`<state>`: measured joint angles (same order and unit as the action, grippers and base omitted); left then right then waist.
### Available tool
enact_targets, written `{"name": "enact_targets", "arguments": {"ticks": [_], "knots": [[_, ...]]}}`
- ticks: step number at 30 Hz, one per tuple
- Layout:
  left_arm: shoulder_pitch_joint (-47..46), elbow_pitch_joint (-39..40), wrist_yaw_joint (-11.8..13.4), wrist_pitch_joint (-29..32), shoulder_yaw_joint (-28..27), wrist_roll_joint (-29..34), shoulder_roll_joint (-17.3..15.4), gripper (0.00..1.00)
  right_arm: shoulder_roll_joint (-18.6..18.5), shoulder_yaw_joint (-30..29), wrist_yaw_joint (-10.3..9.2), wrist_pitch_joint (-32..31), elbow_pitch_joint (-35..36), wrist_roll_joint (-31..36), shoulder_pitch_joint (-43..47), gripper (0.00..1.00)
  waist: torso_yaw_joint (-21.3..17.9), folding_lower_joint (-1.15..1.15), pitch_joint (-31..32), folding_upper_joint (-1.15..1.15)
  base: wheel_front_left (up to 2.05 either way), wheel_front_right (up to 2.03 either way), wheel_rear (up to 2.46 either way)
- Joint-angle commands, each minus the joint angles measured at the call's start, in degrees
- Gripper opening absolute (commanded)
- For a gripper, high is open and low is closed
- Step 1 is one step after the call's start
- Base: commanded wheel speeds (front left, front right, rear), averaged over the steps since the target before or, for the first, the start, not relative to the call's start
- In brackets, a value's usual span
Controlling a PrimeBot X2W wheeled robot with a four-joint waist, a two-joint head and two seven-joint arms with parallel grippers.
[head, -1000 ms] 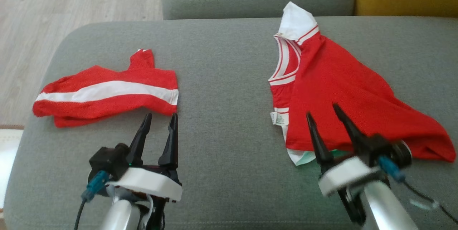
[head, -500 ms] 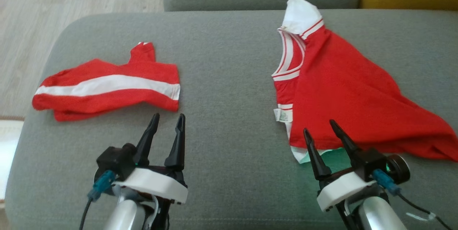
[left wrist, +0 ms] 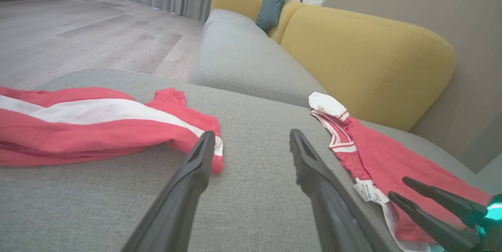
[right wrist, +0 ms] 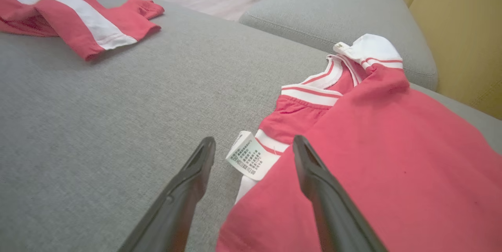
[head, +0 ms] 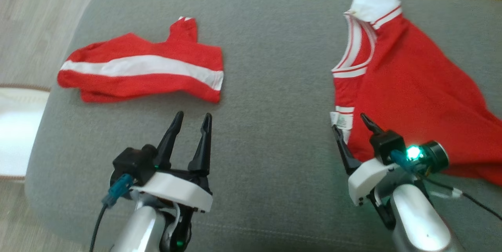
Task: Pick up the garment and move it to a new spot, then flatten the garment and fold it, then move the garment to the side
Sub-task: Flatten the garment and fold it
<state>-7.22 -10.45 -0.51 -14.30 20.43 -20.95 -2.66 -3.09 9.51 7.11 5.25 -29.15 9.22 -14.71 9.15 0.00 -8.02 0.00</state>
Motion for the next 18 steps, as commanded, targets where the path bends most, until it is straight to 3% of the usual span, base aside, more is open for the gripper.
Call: {"name": "enact_targets", "arguments": {"ticks": [1, 13, 14, 16, 18], "knots": [[-2.79, 1.77, -0.11, -0.70, -1.16, -0.46, -0.21, 1.00, 0.21, 0.92, 0.37, -0.25, 0.37, 1.25, -2.69, 1.00, 1.58, 0.00, -1.47, 0.00, 0.00, 0.00, 0.00], [-3.82, 1.61, 0.34, -0.70, -0.49, -1.28, -0.21, 1.00, 0.21, -2.12, 0.37, -0.19, -5.56, 4.86, -6.01, 1.00, 4.34, 0.00, -3.43, 0.00, 0.00, 0.00, 0.00], [-3.82, 1.56, 0.35, -0.70, -0.54, -1.28, -0.21, 1.00, 0.21, -2.27, 0.37, -0.05, -5.82, 4.70, -6.08, 0.87, 4.38, 0.00, -3.44, 0.00, 0.00, 0.00, 0.00], [-3.79, 1.47, 0.37, -0.70, -0.67, -1.25, -0.21, 1.00, 0.21, -2.41, 0.37, 0.28, -6.22, 4.13, -6.23, 0.01, 4.31, 0.00, -3.37, 0.00, 0.00, 0.00, 0.00], [-3.78, 1.38, 0.44, -0.70, -0.78, -1.20, -0.21, 1.00, 0.21, -2.12, 0.37, 0.86, -6.40, 3.44, -6.33, 0.00, 4.07, 0.00, -3.24, 0.00, 0.00, 0.00, 0.00]]}}
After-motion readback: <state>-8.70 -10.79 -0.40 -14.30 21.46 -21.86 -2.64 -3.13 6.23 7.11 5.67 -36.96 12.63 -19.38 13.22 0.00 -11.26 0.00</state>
